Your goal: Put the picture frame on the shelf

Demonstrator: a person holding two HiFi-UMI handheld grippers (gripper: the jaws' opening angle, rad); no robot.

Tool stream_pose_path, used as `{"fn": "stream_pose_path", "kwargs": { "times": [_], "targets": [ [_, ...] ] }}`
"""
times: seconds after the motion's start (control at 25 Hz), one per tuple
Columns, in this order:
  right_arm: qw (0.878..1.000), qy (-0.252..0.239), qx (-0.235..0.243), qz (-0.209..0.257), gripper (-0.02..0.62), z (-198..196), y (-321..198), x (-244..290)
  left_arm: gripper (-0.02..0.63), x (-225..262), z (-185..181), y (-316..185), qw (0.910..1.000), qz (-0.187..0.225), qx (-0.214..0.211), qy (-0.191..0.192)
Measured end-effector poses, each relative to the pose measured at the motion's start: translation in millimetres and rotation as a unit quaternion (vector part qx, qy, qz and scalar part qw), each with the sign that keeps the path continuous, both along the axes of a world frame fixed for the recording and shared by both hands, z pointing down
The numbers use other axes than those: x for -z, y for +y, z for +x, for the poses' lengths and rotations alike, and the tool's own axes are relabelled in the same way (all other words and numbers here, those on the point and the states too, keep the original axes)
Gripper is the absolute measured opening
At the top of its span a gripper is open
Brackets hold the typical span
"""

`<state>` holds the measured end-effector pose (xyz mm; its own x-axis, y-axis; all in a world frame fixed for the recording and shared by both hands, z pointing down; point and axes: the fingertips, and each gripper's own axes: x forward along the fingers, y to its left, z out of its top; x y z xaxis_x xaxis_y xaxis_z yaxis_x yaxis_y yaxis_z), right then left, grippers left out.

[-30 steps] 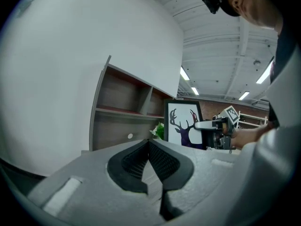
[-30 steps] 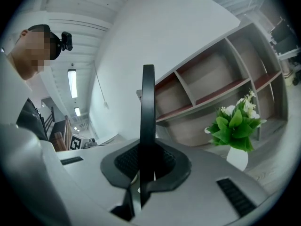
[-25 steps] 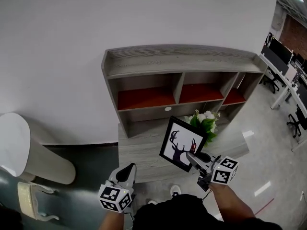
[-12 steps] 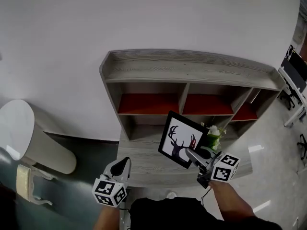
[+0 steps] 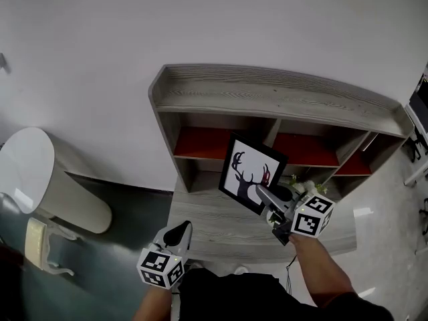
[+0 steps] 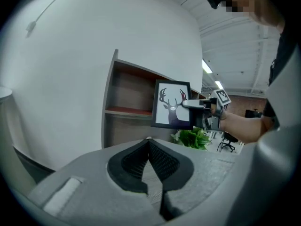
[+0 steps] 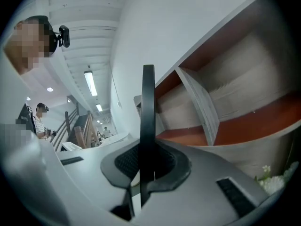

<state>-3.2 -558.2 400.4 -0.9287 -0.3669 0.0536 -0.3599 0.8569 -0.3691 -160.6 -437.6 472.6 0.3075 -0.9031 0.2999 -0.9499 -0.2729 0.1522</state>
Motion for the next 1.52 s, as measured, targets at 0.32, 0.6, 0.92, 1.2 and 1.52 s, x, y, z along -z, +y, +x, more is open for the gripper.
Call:
{"fn": "stream_pose_path", "kwargs": {
  "times": [0.32,0.6,0.92,1.2,1.52],
  "targets": [
    [0.999,0.025,-0.013,0.02,0.038,-61.1,-47.8,20.7,0.009,18.3,-55.4,-23.5,0.9999,0.01,-0.004,0.007],
    [0.998,0.04,-0.023,0.04,0.038,-69.1,-47.1,28.9,0.009,15.6,-57.0,-9.6,0.9997,0.018,-0.012,0.015],
    [0.999,0.015,-0.019,0.03,0.035,-110.1,-73.7,23.7,0.009,8.7,-91.3,-13.5,0.9997,0.004,-0.012,0.019],
    [0.999,-0.01,-0.018,0.024,0.035,-118.0,-74.6,24.4,0.009,8.5,-105.6,-10.4,0.9998,0.005,-0.003,0.018],
    [0.999,-0.049,-0.004,0.013,0.035,-125.4,-77.9,24.5,0.009,6.7,-102.6,-10.6,0.9997,0.004,-0.009,0.02]
  ]
}}
